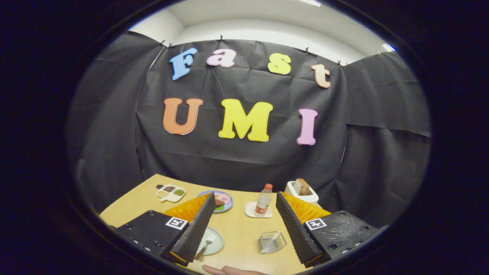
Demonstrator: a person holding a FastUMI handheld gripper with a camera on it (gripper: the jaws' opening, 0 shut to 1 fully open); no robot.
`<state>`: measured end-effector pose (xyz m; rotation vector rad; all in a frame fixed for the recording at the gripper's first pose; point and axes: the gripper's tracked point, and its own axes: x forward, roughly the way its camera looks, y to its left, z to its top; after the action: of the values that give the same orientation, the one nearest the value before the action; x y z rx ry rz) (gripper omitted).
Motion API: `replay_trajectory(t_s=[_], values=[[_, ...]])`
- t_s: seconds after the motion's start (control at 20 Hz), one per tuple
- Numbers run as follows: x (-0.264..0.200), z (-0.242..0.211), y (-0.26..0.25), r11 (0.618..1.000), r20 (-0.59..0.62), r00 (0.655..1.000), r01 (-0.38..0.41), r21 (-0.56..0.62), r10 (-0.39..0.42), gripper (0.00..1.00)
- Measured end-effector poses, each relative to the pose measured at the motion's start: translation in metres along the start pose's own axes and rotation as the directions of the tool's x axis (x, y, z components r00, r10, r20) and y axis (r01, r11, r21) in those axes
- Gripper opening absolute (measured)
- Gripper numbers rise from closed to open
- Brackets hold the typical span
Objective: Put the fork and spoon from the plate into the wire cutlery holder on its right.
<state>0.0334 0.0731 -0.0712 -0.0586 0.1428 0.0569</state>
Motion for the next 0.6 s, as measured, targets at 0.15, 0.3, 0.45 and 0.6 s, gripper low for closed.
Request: replay_trajectory(t_s=[0.15,0.3,0.45,0.6], values=[[0.0,0.004,0.009,0.999,0.031,0.999,-0.028,0.03,0.027,0.95],[0.01,0.0,0.02,0.999,0.041,0.998,-0.051,0.017,0.05,0.95],[0.022,-0.03,0.032,0.998,-0.021,0.998,-0.064,0.007,0.064,0.95],[0.035,-0.074,0.046,0.997,-0.107,0.992,-0.073,0.004,0.073,0.95]])
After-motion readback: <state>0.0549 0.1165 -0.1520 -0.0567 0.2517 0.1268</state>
